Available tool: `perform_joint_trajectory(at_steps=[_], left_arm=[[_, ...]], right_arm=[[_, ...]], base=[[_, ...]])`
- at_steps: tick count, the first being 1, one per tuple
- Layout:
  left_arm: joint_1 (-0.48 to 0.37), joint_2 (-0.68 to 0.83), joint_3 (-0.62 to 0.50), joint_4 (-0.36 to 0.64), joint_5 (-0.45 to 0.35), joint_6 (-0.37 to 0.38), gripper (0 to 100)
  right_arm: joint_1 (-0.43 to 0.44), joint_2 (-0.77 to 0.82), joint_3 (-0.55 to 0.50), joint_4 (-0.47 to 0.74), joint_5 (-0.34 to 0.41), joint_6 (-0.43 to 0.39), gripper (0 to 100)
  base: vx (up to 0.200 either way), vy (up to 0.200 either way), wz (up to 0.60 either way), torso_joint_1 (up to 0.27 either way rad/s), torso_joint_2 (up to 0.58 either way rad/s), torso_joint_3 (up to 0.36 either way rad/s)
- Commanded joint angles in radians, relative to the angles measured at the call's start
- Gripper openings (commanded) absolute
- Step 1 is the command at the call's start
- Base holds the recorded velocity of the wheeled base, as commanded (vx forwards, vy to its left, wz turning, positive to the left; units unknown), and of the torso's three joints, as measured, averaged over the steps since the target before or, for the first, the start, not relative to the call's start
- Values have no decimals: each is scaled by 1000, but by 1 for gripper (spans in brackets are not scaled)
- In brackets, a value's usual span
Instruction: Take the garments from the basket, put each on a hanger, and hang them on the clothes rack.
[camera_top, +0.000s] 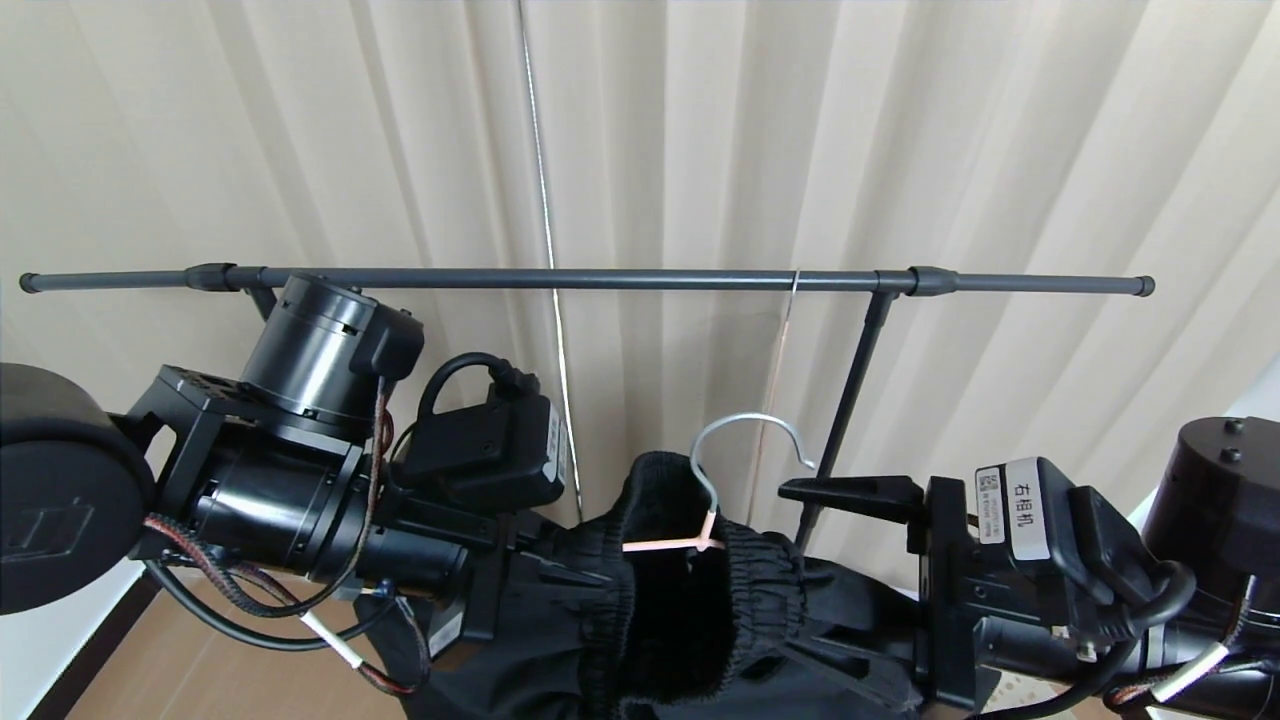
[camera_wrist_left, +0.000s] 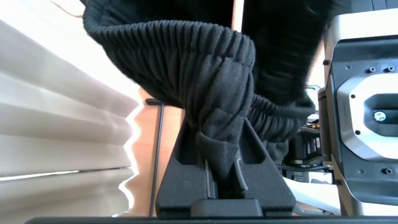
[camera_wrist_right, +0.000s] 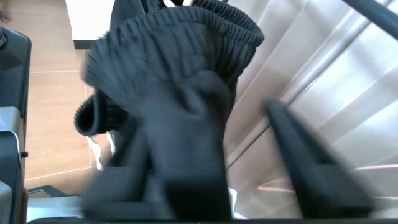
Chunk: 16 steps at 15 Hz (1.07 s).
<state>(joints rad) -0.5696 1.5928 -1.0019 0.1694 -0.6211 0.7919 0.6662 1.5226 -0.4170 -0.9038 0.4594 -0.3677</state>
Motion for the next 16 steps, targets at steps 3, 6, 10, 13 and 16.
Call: perform_joint_trajectory(at_steps=[3,6,10,13,16], left_arm=[[43,-50,11,-2,0,-2,0],[102,-86,31,-4,0,-7,0],[146,-128,120,-166,0,-51,0],[146,-160,186,-286,0,-111,0],[149,-209,209,-289,0,-138,0]], right_arm=[[-48,-16,-2,0,5,1,100],[-65,-27,-3,0,7,3,100],[-102,-5,-12,0,38,1,100],[-131,4,-22,2,38,1,100],[-152,8,-28,-1,36,1,100]], base=[[0,0,0,0,0,0],[0,0,0,0,0,0],[0,0,0,0,0,0],[0,0,0,0,0,0],[0,0,0,0,0,0]])
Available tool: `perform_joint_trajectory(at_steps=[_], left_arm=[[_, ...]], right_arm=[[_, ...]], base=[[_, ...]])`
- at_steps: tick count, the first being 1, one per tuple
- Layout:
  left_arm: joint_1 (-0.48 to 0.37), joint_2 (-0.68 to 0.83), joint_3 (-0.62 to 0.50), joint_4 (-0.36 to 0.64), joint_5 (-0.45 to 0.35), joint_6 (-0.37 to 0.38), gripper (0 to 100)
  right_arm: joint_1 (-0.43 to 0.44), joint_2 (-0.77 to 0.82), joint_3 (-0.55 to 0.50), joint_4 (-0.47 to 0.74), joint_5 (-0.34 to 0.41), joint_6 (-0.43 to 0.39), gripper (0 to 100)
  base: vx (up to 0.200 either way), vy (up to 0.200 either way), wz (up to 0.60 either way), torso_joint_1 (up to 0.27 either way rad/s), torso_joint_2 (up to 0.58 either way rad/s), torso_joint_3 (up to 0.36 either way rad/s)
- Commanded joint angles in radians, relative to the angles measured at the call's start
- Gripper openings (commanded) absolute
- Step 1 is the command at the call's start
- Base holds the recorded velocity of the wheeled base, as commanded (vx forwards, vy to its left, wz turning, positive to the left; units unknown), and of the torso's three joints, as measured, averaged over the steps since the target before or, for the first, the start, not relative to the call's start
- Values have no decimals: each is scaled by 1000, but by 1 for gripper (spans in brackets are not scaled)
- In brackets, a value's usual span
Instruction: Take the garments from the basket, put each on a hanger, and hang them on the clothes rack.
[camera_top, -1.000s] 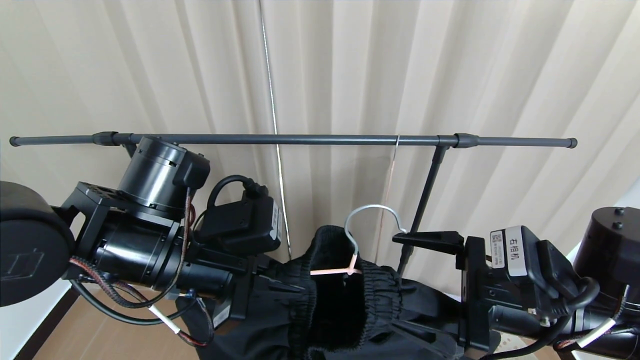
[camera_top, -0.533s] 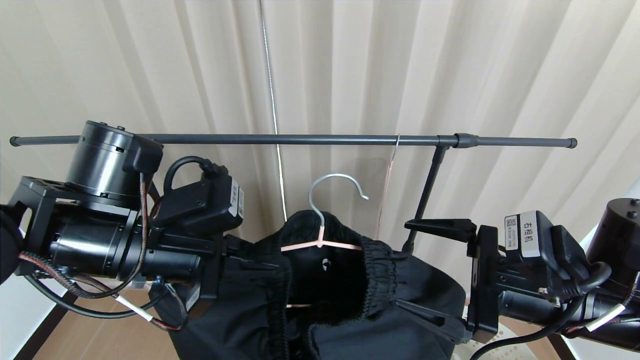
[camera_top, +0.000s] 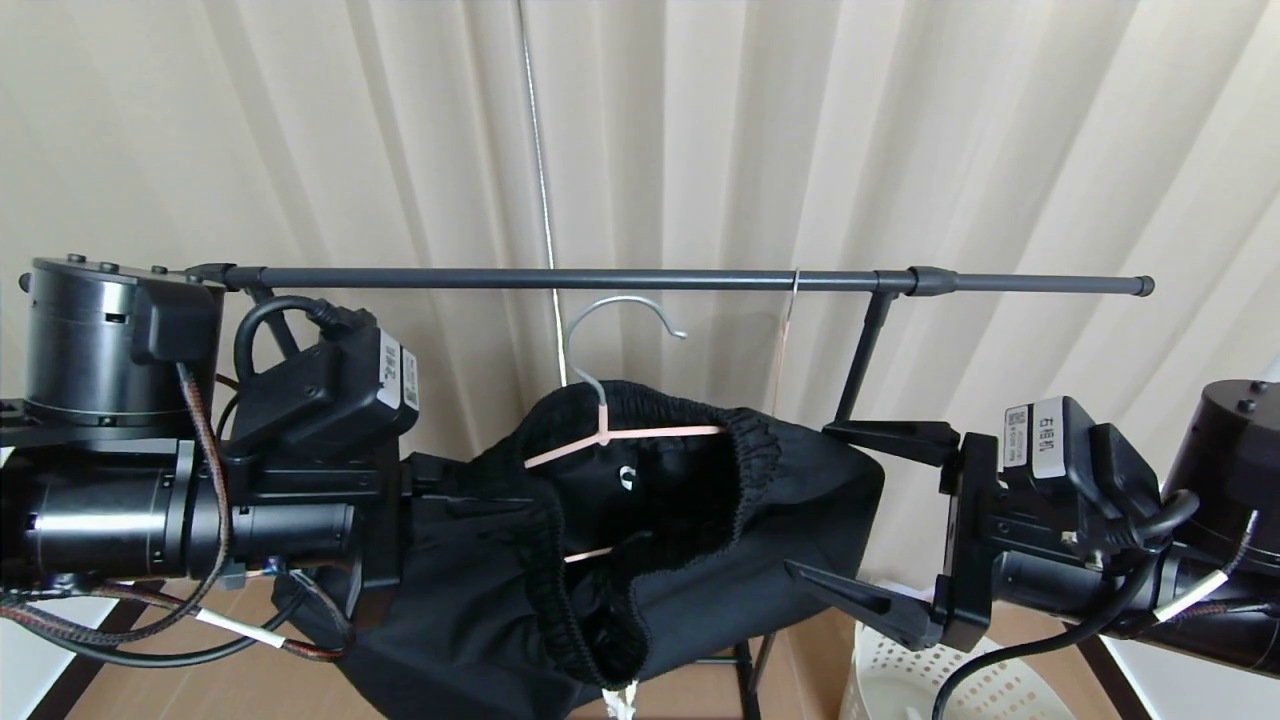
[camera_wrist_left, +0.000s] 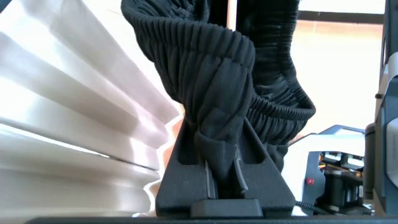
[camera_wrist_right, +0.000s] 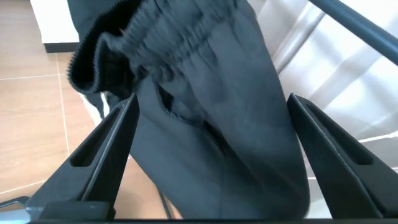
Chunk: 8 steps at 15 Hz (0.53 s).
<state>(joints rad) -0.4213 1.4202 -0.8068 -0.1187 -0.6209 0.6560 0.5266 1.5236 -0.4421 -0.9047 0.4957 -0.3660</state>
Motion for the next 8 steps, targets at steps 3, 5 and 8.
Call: perform_joint_trajectory(at_steps=[3,5,8], left_arm=[[12,-80,28,1,0,-6,0],[16,-106,40,1,0,-6,0],[18,-133,55,-1,0,-15,0]], right_arm=[[-45,23,-13,0,1,-1,100],[-53,30,-17,0,3,1,100],[-126,50,-17,1,95,-1,100]], base=[[0,0,0,0,0,0],[0,0,0,0,0,0],[0,0,0,0,0,0]])
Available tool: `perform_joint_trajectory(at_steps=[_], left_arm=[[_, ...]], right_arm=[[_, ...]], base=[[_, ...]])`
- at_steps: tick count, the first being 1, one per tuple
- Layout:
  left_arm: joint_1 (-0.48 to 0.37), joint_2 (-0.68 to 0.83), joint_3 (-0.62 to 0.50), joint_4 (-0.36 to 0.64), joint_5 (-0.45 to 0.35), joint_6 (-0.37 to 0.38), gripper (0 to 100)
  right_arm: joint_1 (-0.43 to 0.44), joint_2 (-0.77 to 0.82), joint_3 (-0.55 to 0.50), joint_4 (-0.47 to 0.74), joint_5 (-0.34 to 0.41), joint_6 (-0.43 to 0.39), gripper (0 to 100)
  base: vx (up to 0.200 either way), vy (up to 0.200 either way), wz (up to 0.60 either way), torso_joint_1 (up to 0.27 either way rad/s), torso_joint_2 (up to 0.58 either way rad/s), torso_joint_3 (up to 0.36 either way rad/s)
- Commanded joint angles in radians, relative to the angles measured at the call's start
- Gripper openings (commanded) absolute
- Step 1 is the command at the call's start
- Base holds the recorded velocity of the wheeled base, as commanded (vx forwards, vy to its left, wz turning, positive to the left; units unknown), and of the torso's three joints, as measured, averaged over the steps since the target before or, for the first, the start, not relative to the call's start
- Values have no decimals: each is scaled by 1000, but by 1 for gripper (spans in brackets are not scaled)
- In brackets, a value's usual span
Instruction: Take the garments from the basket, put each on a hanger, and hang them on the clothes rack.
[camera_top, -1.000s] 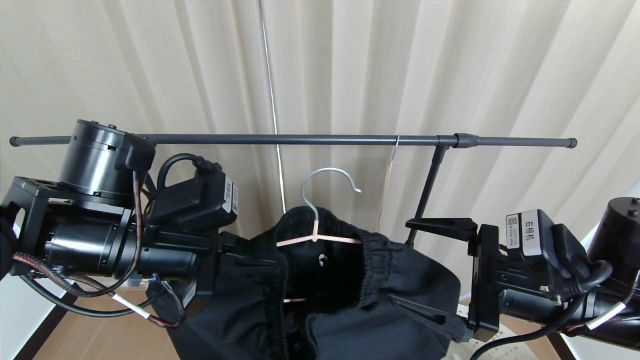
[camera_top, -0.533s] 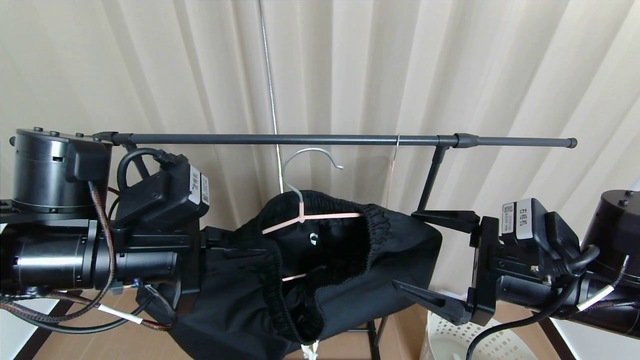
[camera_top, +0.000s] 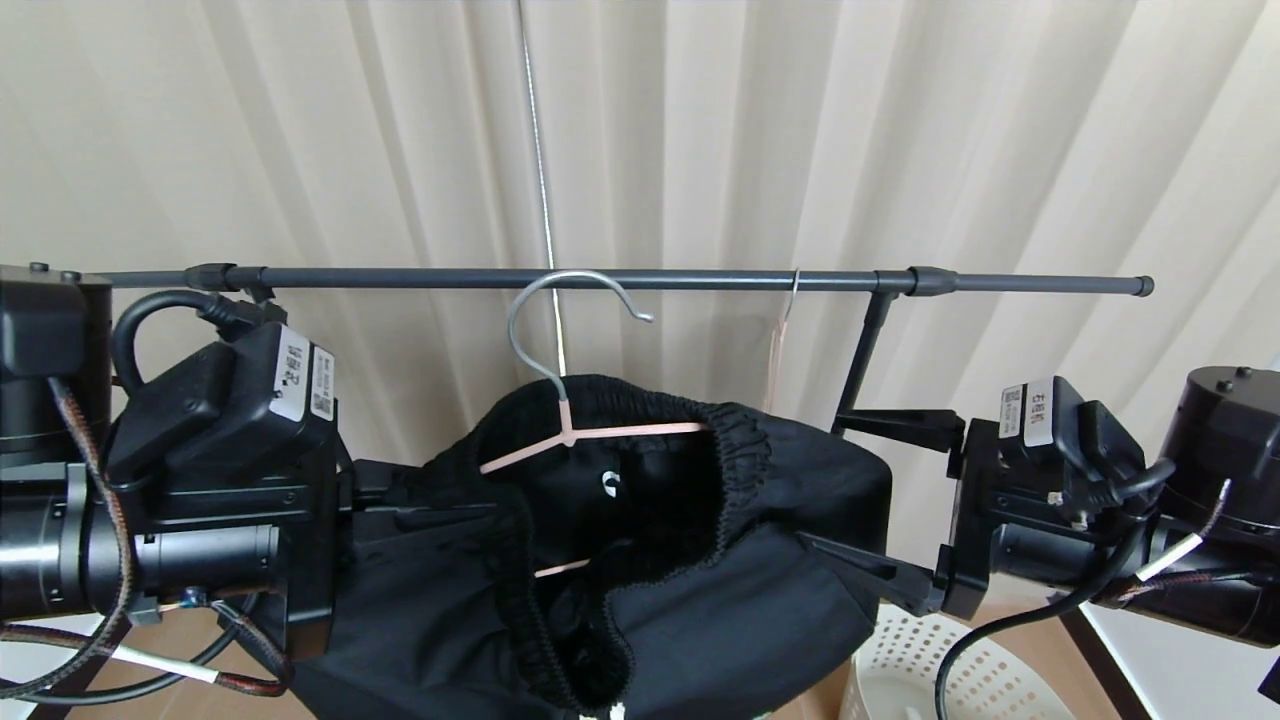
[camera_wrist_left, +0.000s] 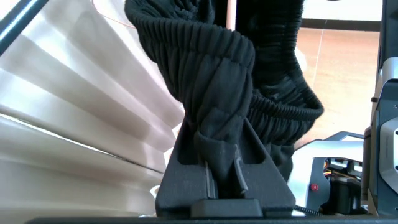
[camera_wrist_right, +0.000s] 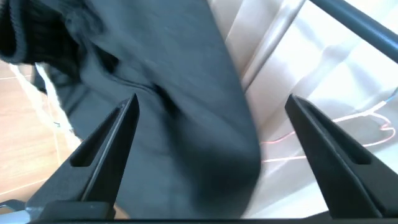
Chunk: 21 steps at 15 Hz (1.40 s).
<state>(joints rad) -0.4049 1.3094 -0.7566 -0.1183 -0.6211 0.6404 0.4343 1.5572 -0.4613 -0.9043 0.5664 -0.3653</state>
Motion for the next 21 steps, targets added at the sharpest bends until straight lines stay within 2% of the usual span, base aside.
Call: perform_joint_trajectory(at_steps=[1,3,10,13,14,21], left_arm=[[1,-33,3,-1,1,-16,0],[0,-36,2,-3,1,-35,0],[17,-50,2,-3,1,-35,0],[20,-58,3,-1,1,-36,0],[20,-62,3,-1,1,-36,0],[20,-88,8,0,0,-41,0]], right_arm=[[-69,20,6,2,81,-4,100],[-86,32,6,2,109,-6,100],[-88,138,1,1,107,-87,100],[-91,150,0,-1,106,-92,100],[-97,150,0,-1,104,-92,0],[-129,192,-25,-1,99,-89,0]], base=[[0,0,0,0,0,0],[0,0,0,0,0,0],[0,0,0,0,0,0],[0,0,0,0,0,0],[0,0,0,0,0,0],[0,0,0,0,0,0]])
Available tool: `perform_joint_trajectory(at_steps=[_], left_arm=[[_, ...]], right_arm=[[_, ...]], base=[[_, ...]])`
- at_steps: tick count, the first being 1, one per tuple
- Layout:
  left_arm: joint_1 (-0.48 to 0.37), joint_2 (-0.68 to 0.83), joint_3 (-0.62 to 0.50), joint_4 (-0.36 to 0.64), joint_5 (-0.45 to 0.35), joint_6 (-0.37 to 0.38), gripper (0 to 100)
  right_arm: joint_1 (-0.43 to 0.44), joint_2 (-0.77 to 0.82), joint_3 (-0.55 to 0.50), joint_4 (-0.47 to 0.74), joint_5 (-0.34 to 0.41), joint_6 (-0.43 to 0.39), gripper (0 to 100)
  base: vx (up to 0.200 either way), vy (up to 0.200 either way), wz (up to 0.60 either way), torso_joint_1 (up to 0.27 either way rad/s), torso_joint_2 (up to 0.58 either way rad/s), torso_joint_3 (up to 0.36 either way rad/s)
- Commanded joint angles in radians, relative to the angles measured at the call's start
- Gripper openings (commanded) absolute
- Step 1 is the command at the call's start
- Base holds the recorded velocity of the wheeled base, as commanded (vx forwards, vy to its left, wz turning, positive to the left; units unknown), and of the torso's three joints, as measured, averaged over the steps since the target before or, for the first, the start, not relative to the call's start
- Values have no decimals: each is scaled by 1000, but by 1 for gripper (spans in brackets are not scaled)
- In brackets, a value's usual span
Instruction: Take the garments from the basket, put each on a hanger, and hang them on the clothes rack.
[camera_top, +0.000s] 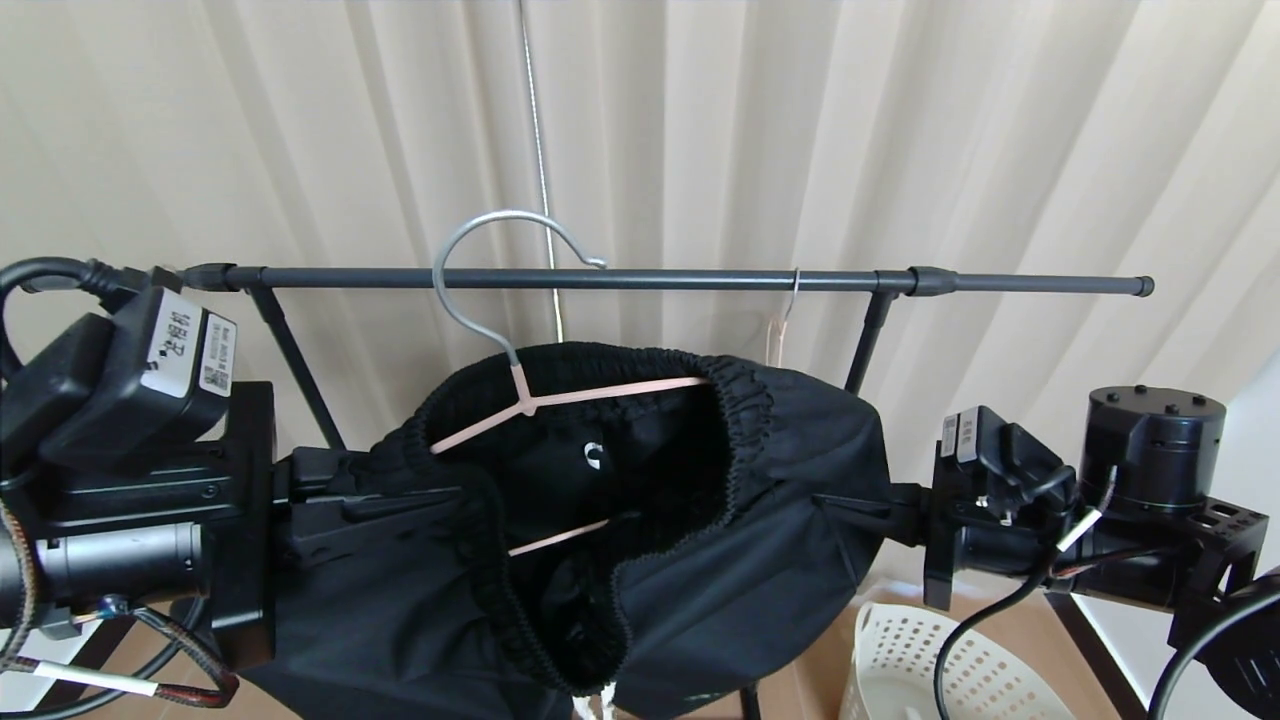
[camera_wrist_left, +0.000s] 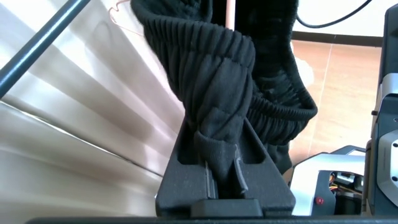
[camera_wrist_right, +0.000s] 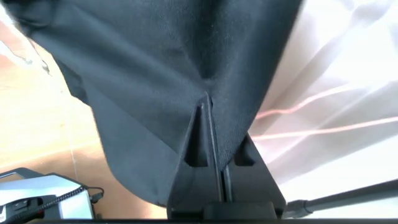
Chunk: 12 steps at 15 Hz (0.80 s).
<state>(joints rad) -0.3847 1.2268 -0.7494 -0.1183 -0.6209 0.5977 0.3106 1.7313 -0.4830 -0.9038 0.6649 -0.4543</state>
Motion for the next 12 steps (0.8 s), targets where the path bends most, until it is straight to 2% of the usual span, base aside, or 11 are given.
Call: perform_joint_trajectory(at_steps=[1,12], left_arm=[[0,-7,-2,-1,0,-10,0],[0,-35,-8,-3,0,-45,0]], right_arm=[[-5,31,-9,-1,-11,0,0],[-27,106,-43,-1,-56,2,0]], base=[[0,0,0,0,0,0],[0,0,0,0,0,0]])
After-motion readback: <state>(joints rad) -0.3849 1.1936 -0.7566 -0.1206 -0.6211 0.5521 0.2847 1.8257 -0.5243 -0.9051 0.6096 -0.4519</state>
